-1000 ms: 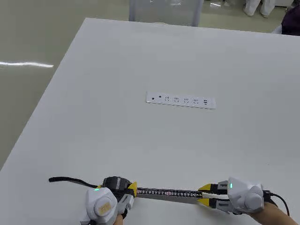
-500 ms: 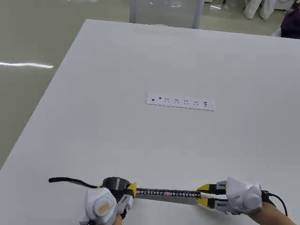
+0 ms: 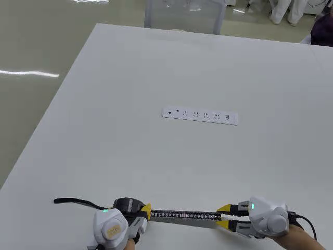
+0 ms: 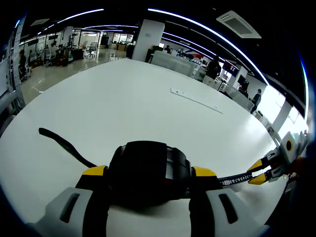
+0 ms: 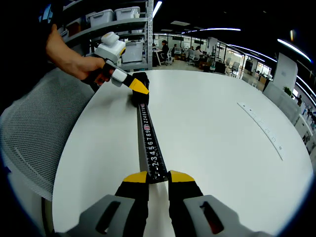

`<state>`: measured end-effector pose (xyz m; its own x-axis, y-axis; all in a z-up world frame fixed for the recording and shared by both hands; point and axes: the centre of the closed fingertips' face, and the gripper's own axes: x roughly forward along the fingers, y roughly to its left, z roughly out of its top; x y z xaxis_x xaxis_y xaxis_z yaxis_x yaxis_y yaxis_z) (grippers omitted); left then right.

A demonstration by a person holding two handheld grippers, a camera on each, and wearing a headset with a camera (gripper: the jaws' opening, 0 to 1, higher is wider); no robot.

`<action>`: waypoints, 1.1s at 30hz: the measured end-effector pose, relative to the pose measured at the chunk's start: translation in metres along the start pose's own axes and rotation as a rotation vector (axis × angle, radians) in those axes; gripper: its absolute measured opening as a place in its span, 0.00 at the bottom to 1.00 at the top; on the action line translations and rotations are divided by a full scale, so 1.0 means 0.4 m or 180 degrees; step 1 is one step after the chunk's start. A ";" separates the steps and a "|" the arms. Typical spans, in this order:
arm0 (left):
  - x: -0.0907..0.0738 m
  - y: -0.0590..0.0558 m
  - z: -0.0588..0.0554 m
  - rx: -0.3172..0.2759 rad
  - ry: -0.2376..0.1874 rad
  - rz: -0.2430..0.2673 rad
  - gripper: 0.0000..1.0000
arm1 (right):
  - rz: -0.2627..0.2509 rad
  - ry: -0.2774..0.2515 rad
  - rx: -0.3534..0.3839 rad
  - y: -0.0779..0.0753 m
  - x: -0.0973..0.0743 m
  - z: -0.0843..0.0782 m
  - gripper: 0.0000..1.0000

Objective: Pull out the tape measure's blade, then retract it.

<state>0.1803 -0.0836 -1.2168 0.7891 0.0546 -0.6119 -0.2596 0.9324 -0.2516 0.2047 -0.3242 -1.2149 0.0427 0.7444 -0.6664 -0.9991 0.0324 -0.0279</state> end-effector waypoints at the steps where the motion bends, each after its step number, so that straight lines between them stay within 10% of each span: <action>1: 0.002 0.002 0.001 -0.0017 0.0000 -0.0004 0.63 | 0.0001 -0.0003 -0.0003 -0.001 0.001 0.001 0.13; 33: -0.001 0.001 0.001 -0.0056 0.0022 -0.0039 0.63 | 0.0040 -0.0031 -0.0064 -0.004 0.016 0.033 0.13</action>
<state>0.1800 -0.0831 -1.2164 0.7884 0.0407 -0.6139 -0.2598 0.9265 -0.2723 0.2064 -0.3106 -1.2095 0.0300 0.7512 -0.6594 -0.9994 0.0097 -0.0344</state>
